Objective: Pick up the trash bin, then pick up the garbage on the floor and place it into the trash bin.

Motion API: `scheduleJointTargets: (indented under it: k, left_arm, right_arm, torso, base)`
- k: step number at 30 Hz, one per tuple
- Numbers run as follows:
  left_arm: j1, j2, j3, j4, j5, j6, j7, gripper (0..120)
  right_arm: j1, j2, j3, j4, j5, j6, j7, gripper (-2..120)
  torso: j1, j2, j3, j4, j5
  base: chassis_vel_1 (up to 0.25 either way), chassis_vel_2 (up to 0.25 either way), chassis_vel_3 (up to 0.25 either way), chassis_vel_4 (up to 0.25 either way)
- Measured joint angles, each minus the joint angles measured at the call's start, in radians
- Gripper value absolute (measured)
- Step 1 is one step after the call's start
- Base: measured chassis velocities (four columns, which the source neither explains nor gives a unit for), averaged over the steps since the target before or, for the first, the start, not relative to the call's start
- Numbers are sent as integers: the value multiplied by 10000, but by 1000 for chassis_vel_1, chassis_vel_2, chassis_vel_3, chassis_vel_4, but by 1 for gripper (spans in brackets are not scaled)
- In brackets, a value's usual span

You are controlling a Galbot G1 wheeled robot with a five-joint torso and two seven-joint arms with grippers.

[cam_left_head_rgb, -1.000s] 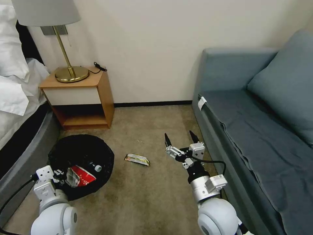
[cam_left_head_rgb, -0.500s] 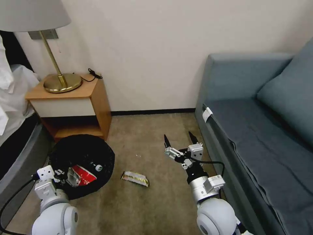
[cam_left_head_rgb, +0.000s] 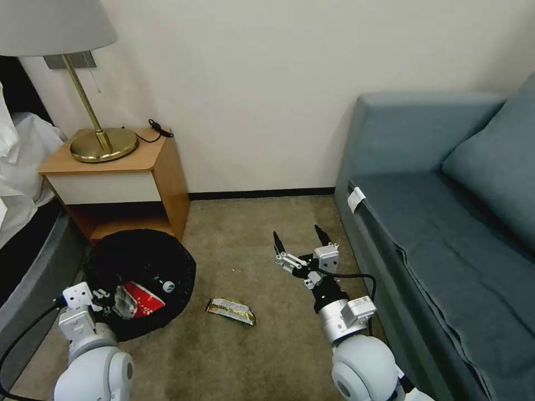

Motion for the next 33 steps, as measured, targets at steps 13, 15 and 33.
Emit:
scheduleJointTargets:
  k: [13, 15, 33]
  left_arm:
    - [129, -1, 84, -201, 41, -49, 16, 1]
    - [130, 0, 83, -201, 52, -58, 9, 1]
    - [23, 0, 74, 92, 141, -239, 22, 1]
  right_arm:
    - [5765, -2537, -4103, -3391, 3244, -1126, -1599, 100]
    - [6412, -2573, -4715, -3786, 3406, -1213, -1847, 100]
    - [10282, 188, -10449, -9880, 4720, -2087, -4896, 100]
  torso:
    - [1, 0, 1, 6, -2]
    - [0, 0, 1, -1, -3]
    - [0, -1, 2, 3, -2]
  base:
    - [-22, 19, 20, -22]
    - [0, 0, 0, 0]
    - [0, 0, 0, 0]
